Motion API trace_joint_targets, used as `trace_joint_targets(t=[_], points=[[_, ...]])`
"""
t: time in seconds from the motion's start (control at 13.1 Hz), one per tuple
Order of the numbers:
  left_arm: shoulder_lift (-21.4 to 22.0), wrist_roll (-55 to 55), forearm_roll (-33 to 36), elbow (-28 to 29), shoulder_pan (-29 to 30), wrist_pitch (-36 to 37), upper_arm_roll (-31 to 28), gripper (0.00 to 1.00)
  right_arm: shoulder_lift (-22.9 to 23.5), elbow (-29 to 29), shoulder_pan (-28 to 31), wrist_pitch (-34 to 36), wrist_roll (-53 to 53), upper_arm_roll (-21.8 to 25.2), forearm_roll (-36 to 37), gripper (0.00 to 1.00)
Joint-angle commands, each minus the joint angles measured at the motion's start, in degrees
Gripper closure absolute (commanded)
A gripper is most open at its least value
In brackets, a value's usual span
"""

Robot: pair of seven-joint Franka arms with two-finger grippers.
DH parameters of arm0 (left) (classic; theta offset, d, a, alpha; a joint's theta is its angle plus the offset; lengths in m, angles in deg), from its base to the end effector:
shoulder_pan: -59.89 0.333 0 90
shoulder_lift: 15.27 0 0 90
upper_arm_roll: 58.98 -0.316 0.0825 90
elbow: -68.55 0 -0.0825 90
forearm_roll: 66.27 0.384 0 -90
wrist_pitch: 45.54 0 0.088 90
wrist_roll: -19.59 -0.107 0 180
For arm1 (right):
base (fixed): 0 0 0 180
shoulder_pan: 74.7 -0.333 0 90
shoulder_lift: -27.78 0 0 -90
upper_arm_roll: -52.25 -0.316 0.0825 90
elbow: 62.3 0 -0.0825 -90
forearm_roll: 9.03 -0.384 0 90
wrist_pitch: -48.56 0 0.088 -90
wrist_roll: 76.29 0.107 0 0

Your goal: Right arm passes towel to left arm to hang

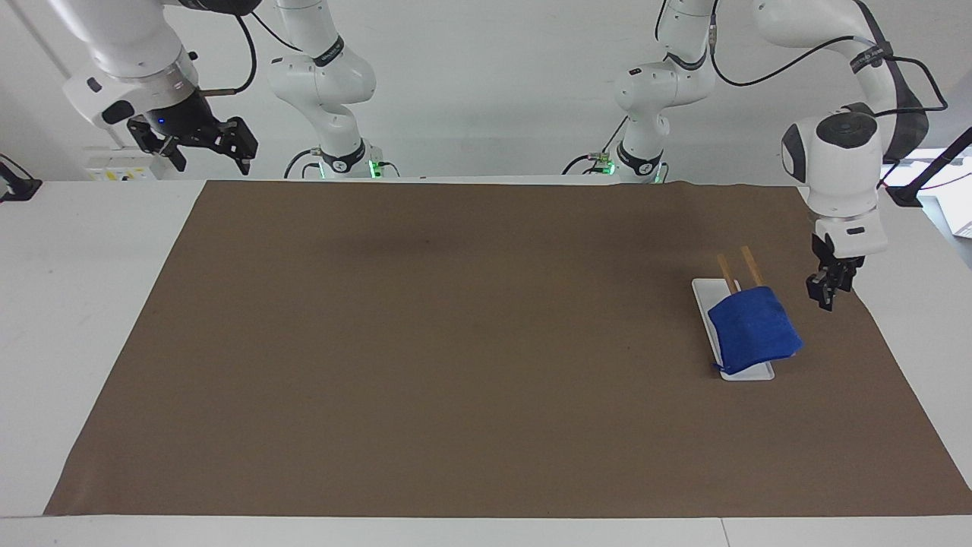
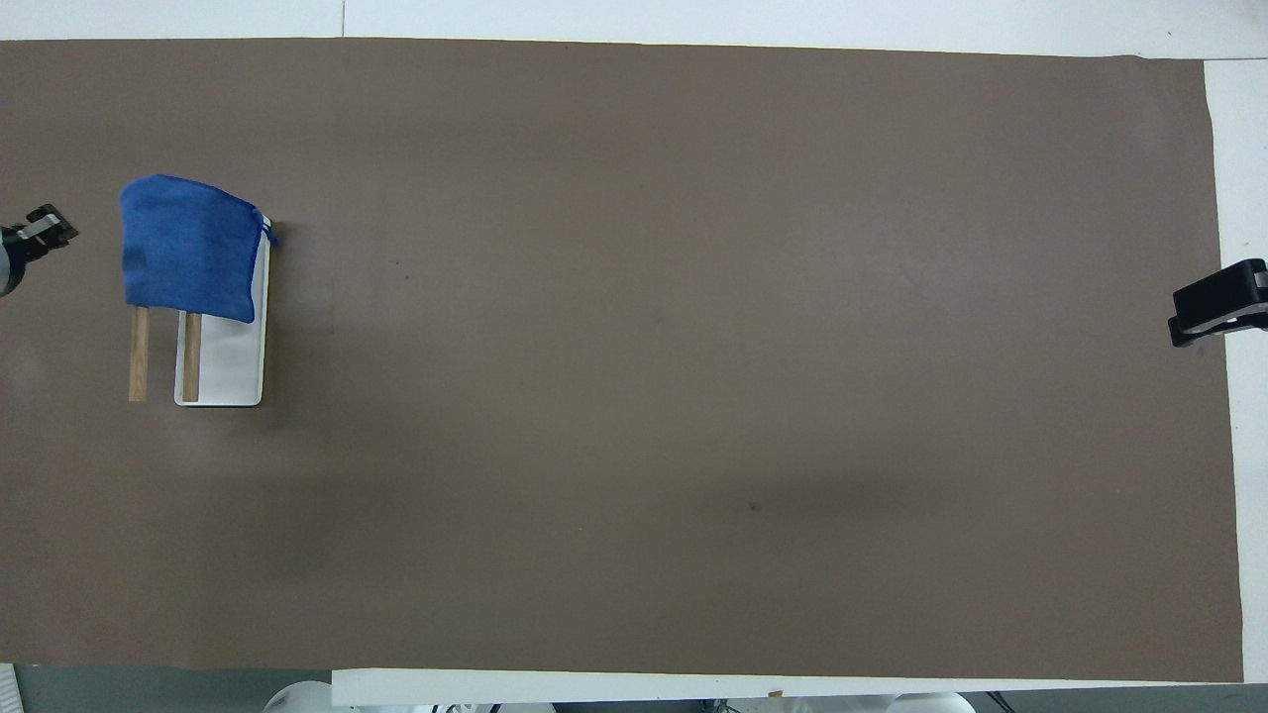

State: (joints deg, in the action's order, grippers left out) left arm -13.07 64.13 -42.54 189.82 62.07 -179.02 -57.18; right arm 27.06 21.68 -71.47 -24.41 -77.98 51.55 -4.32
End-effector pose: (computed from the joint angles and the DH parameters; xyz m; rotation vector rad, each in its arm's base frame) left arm 0.5585 0.0104 0.4570 -2.7766 -0.7603 -0.5184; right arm 0.5166 -0.0333 0.6564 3.0545 -0.0484 -0.2794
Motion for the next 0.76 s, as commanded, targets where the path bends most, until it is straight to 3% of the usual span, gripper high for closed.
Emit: trace_joint_targets(t=[0.0,0.15,0.38,0.53,0.69], points=[[1.0,-2.0,-10.7,-10.1,-5.6,15.0,-0.5,0.00,-1.2,1.8,0.9,-0.5,-0.7,0.0,-1.5,0.00],[-0.8,-8.6,-17.2,-18.7,-6.7,24.7,-0.5,0.00,-1.3,1.8,0.3,-0.5,-0.8,-0.2,-1.4,0.00],[-6.3,-27.6,-23.8,-33.7,-6.1,41.8,-0.7,0.00,-1.3,1.7,0.4,-0.5,-0.9,-0.3,-1.4,0.00],[-6.7,-38.1,-23.8,-35.2,-6.0,44.9,-0.9,0.00,-1.3,1.7,0.4,-0.4,-0.9,-0.3,-1.4,0.00],[-6.5,-39.4,-23.8,-35.1,-5.4,45.0,-1.2,0.00,-1.3,1.7,0.4,-0.4,-0.9,-0.3,-1.4,0.00]])
